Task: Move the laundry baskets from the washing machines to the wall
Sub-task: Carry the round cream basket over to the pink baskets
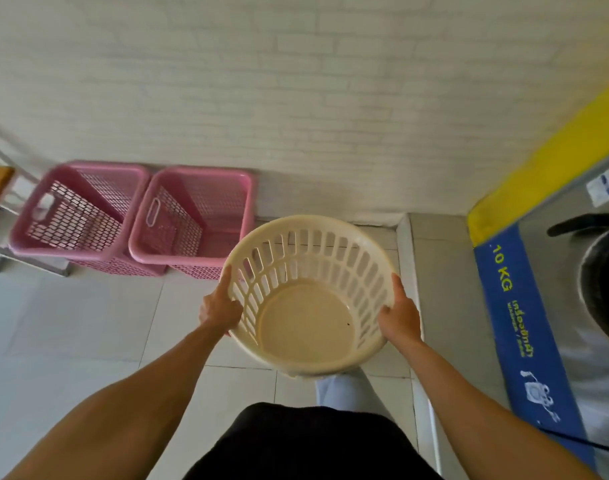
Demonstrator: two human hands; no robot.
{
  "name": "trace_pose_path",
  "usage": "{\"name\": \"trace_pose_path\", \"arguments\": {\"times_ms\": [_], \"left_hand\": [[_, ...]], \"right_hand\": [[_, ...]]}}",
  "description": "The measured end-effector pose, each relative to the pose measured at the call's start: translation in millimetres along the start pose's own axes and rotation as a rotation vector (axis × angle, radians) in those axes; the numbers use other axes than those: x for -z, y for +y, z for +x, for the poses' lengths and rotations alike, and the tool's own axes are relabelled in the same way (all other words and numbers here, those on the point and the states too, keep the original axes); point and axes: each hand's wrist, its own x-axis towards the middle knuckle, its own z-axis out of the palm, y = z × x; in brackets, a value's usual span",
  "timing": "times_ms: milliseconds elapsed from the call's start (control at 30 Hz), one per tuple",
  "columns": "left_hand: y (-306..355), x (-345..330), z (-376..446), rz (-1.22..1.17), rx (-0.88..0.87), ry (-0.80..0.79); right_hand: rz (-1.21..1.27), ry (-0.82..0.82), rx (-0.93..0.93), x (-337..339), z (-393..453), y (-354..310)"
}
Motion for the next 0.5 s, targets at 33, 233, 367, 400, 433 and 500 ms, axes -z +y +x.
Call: {"name": "trace_pose_path", "arguments": {"times_ms": [33,233,367,400,433,500], "left_hand": [[7,-2,15,0.006,0.006,0.006],[54,-7,103,0.093,0.065,0.026],[70,-21,166,0.114,0.074,0.071],[71,-27,180,0.112,0.081,0.071],[70,-33,197,0.105,0.079,0.077],[64,-51,228,0.098,0.061,0.106]], "right_hand": [[-0.009,-0.007,0.000,0,17,-5],[-0.133,-0.080,-0.010,4,118,-43],[-0.224,-0.087,-0.007,-1,189,-64],[-0.234,-0.094,0.008,-5,204,-67],[-0.234,-0.099,0.024,-11,220,-68],[-0.231,-0.114,0.039,-25,254,-66]]}}
